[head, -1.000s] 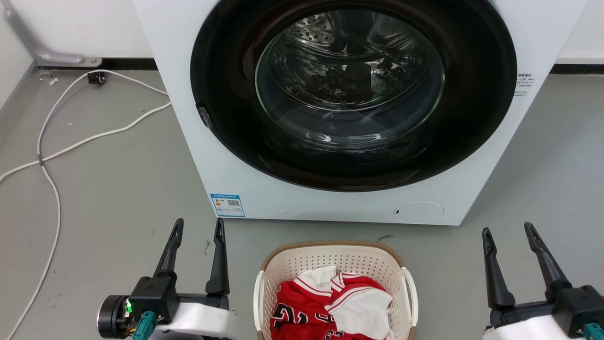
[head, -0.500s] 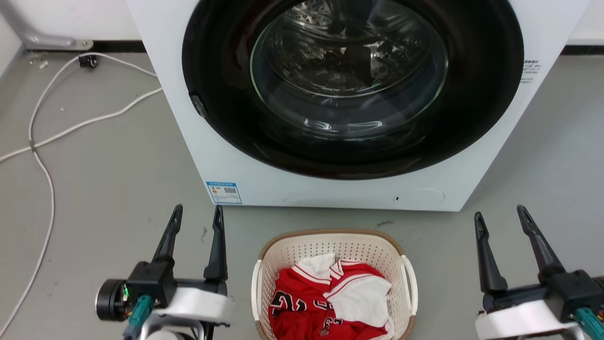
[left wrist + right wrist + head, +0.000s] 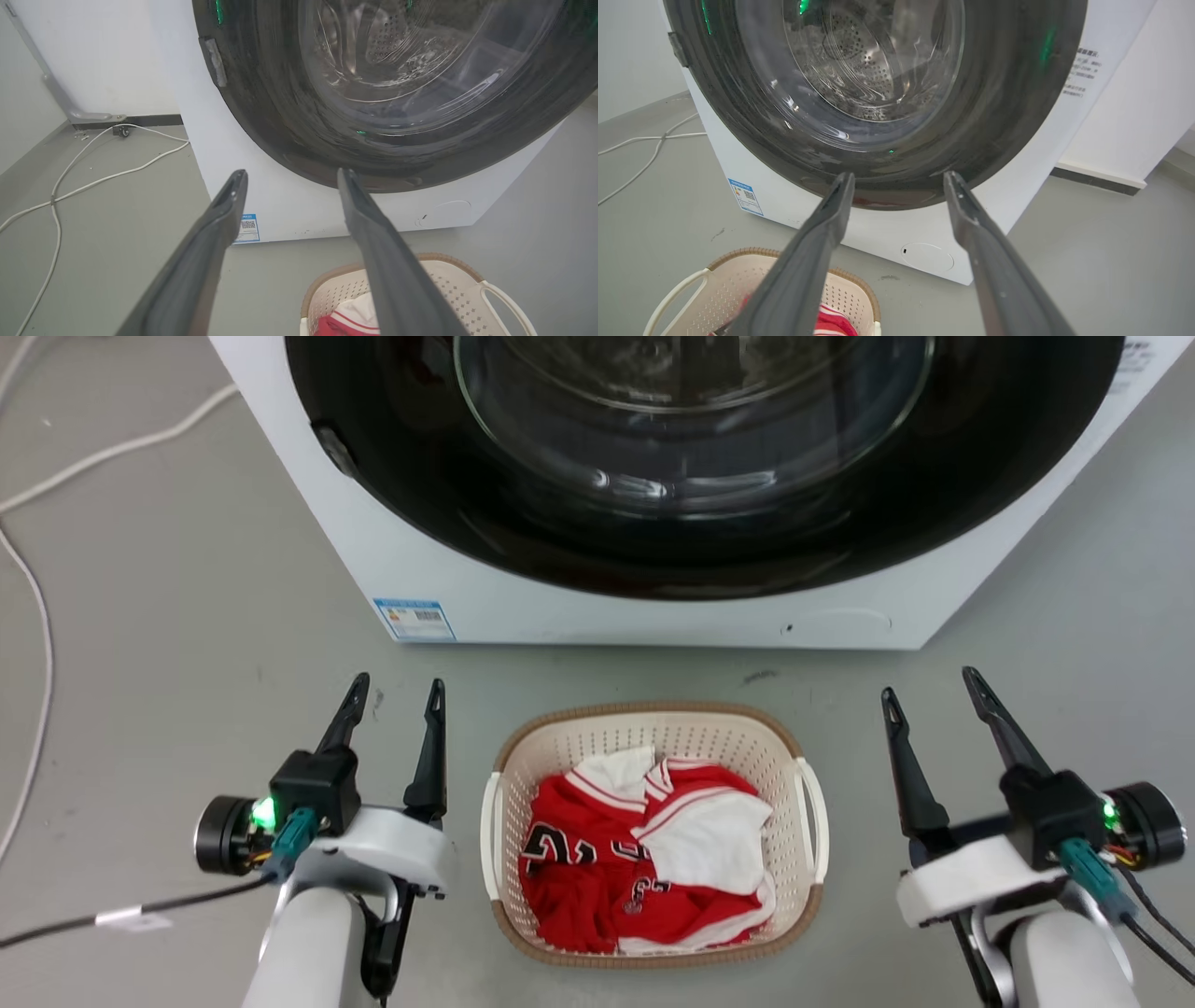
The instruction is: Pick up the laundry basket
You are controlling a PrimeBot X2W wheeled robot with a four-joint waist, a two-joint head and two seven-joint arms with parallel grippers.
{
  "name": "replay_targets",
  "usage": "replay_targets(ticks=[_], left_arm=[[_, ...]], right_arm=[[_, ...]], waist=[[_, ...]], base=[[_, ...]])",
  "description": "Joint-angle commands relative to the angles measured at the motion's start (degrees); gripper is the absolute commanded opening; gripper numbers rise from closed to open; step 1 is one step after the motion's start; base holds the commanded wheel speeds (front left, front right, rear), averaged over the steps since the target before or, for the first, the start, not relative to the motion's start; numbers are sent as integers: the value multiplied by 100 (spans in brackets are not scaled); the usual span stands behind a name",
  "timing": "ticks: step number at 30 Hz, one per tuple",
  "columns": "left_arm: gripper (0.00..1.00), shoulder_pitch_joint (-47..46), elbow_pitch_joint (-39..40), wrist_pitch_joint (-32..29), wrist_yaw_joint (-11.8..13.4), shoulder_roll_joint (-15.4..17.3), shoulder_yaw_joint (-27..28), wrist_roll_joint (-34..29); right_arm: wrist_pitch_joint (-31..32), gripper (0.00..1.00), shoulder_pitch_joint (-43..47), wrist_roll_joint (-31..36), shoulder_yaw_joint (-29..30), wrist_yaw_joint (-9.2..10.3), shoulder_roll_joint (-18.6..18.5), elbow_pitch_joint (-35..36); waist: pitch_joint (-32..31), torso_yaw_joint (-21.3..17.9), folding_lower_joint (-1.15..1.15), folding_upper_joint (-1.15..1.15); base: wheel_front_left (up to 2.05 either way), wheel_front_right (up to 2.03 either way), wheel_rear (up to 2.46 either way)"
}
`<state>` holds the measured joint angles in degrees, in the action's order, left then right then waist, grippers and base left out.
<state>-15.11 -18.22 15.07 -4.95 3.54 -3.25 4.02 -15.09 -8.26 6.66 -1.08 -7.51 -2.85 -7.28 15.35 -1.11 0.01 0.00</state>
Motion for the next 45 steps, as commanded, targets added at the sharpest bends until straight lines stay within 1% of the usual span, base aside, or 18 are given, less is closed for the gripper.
replay_targets(ticks=[1,10,17,28,31,40,45], left_arm=[[100,-183,-157,15,-34,36,-9,-54],[100,-854,-1366,15,-116,112,-120,-195],[100,-1211,-2265,16,-171,101,-280,-194],[100,-1841,-3372,15,-208,133,-598,-285],[100,-1991,-3613,16,-161,110,-627,-271],[100,-2335,-4074,16,-162,103,-745,-289],[100,-2498,-4277,16,-139,77,-787,-247]], right_arm=[[-12,100,-173,57,-27,4,-4,-168],[-11,100,-834,207,-85,5,-4,-1125],[-12,100,-1259,279,-222,5,-3,-2169],[-12,100,-1987,395,-372,5,-3,-3353],[-11,100,-2155,358,-412,5,-4,-3617],[-11,100,-2569,377,-397,4,-3,-4286],[-11,100,-2744,330,-353,5,-3,-4491]], waist=[[294,-71,-1,0],[985,-133,-1,0],[1364,-130,-1,0],[2122,-136,-1,0],[2300,-146,-1,0],[2780,-185,-1,0],[2952,-171,-1,0]], base=[[0,0,0],[0,0,0],[0,0,0],[0,0,0],[0,0,0],[0,0,0],[0,0,0]])
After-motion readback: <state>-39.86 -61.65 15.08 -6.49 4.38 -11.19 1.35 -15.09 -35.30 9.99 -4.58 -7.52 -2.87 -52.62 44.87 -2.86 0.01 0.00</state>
